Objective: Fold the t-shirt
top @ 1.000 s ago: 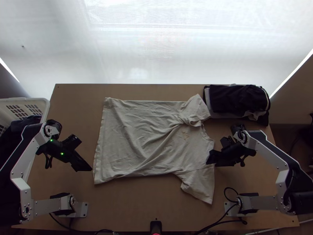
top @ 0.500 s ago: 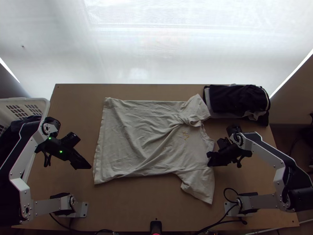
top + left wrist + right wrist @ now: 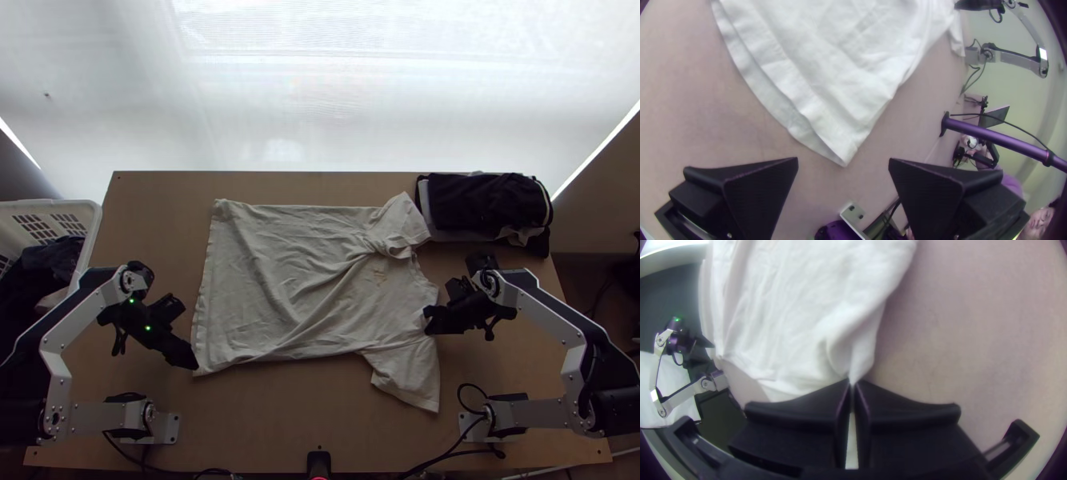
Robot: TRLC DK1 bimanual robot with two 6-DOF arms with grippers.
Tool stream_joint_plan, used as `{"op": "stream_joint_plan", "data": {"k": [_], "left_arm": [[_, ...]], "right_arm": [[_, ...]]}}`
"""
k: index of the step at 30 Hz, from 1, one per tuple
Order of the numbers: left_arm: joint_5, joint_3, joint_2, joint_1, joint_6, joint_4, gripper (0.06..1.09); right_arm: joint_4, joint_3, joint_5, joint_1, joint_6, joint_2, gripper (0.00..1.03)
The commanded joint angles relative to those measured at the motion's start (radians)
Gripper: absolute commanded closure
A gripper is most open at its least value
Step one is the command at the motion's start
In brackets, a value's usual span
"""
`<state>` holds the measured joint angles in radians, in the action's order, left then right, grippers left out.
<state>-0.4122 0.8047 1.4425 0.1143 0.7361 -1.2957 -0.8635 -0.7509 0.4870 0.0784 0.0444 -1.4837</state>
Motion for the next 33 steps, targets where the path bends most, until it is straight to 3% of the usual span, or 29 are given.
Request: {"op": "stream_joint_plan", "data": {"k": [1,10,11,16,23,24,26,33], "left_arm": [[0.009,-0.079,0.045,-0.097,-0.043,0.125,0.10],[-0.002,-0.087,0.102,-0.145,-0.058,0.177,0.11],[-0.008,-0.087,0.102,-0.151,-0.070,0.188,0.14],[-0.056,-0.076,0.122,-0.171,-0.099,0.216,0.53],[-0.073,-0.068,0.127,-0.165,-0.099,0.222,0.54],[-0.073,-0.064,0.128,-0.160,-0.098,0.226,0.58],[-0.076,-0.064,0.118,-0.160,-0.130,0.259,1.05],[-0.077,-0.019,-0.034,-0.097,-0.041,0.210,1.05]], "right_arm": [[-0.006,-0.008,0.001,-0.003,0.002,0.010,1.00],[-0.008,0.001,0.001,-0.019,0.002,0.014,1.00],[-0.008,-0.001,0.001,-0.019,0.002,0.014,1.00],[-0.006,0.001,-0.001,-0.020,-0.001,0.011,1.00],[-0.005,0.004,-0.001,-0.031,-0.006,0.011,1.00],[-0.005,0.004,-0.002,-0.031,-0.006,0.010,1.00],[-0.005,0.002,-0.002,-0.032,-0.006,0.010,1.00],[-0.072,-0.010,-0.001,-0.039,-0.025,0.092,1.00]]}}
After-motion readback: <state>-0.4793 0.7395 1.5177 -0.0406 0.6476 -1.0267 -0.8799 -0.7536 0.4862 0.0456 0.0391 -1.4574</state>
